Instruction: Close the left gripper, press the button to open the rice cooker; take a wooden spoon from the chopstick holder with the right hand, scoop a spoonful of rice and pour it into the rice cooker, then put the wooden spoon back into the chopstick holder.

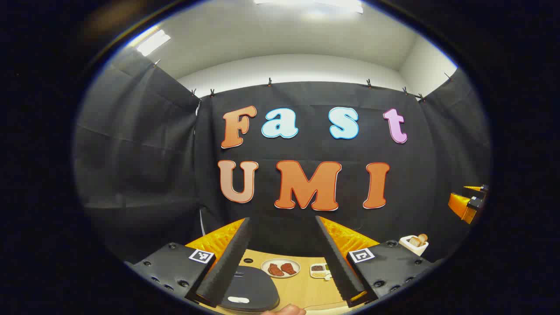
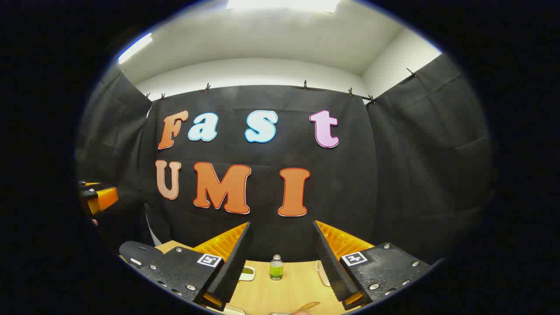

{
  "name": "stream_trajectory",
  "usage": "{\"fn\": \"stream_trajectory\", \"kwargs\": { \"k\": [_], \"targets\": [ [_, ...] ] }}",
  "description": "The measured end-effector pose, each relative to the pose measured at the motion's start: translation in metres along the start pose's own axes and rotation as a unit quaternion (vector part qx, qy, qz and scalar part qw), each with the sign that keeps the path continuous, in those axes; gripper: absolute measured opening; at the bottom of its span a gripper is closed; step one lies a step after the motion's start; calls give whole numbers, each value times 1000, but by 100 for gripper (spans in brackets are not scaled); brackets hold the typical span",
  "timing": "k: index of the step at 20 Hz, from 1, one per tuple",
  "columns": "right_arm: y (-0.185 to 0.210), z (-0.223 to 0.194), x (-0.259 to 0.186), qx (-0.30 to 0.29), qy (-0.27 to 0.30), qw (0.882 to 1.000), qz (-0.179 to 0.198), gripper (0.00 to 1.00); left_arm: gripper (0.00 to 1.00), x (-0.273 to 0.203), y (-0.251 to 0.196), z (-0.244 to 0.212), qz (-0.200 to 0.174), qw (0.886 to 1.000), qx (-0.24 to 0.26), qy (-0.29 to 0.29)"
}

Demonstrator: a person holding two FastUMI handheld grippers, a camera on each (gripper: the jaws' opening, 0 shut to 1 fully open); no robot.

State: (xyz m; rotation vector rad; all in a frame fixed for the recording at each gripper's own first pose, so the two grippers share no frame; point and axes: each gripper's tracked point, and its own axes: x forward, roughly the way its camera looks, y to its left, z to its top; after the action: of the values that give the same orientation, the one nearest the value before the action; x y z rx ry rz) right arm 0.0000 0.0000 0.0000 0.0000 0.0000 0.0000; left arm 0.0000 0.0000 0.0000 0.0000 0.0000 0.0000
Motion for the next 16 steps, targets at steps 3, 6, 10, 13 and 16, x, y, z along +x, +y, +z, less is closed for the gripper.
{"fn": "stream_trajectory", "kwargs": {
  "k": [3,6,10,13,16],
  "targets": [
    [-5,6,-1,4,-8,1000,-2,89,94,-2,-9,3,-6,1000,12,-4],
    [-7,3,-4,9,-7,1000,2,96,94,-6,-17,6,-9,1000,26,-10],
    [-7,-3,-9,6,-1,1000,2,93,94,-8,-32,8,-28,999,26,-16],
    [-5,-4,-13,7,0,1000,3,93,94,-8,-28,8,-26,999,33,-17],
    [-3,-6,-11,8,3,1000,2,93,96,-8,-28,9,-30,999,28,-17]
  ]
}}
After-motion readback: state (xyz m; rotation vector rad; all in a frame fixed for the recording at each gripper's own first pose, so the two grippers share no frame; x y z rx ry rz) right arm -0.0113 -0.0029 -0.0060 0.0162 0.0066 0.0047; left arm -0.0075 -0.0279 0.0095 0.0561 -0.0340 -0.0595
